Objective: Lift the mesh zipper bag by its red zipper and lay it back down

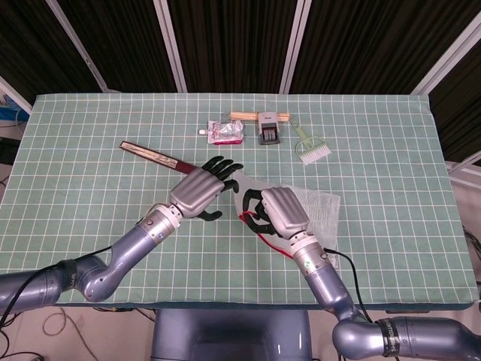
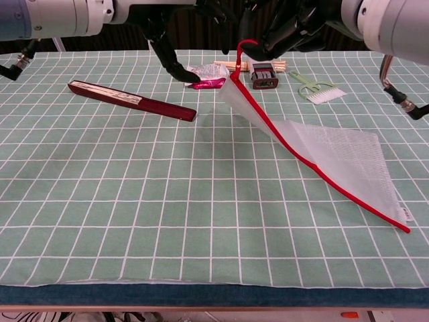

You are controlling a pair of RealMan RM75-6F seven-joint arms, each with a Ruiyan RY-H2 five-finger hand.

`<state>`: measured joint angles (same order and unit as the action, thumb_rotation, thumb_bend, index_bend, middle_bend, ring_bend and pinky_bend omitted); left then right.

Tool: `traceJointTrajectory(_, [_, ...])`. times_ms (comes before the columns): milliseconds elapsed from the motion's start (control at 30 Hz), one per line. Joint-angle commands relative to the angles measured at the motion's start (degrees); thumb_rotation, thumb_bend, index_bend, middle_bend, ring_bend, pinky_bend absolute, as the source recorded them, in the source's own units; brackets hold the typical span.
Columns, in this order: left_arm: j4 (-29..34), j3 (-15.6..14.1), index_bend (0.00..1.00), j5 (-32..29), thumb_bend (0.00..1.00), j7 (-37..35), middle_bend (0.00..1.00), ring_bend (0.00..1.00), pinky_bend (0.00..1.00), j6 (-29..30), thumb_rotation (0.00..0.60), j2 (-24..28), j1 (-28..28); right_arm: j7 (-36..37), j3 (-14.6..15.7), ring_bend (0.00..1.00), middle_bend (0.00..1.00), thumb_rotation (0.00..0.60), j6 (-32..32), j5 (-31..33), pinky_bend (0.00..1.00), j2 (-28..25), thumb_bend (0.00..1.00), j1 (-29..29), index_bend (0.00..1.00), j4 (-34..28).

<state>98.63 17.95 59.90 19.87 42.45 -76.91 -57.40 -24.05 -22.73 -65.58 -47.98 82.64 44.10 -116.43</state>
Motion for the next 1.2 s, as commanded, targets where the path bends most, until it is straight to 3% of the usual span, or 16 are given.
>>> traceJointTrajectory(33, [0.2, -0.4, 0.37, -0.2, 0.25, -0.6, 0.07, 0.00, 0.04, 0.0, 0.600, -0.7, -0.5, 0.4, 0.1, 1.00, 1.00, 0.600, -0.2, 0.2, 0.94, -0.2, 0.61, 0.1, 0.73, -0.1])
traceJointTrajectory(533, [-0.2, -2.6, 0.48, 0.7, 0.35, -2.0, 0.08, 0.00, 0.04, 1.0, 0.600, -3.0, -2.0, 1.8, 1.3, 1.00, 1.00, 0.600, -0.9, 0.1, 0.94, -1.1, 0.61, 0.5, 0.74, -0.1])
traceJointTrajectory(1200, [-0.5, -3.6, 0.54, -0.4, 0.41, -2.4, 0.09, 0.00, 0.04, 3.2, 0.600, -4.3, -3.5, 3.7, 2.2, 1.00, 1.00, 0.600, -1.5, 0.2, 0.94, -2.4, 0.61, 0.7, 0.74, -0.3])
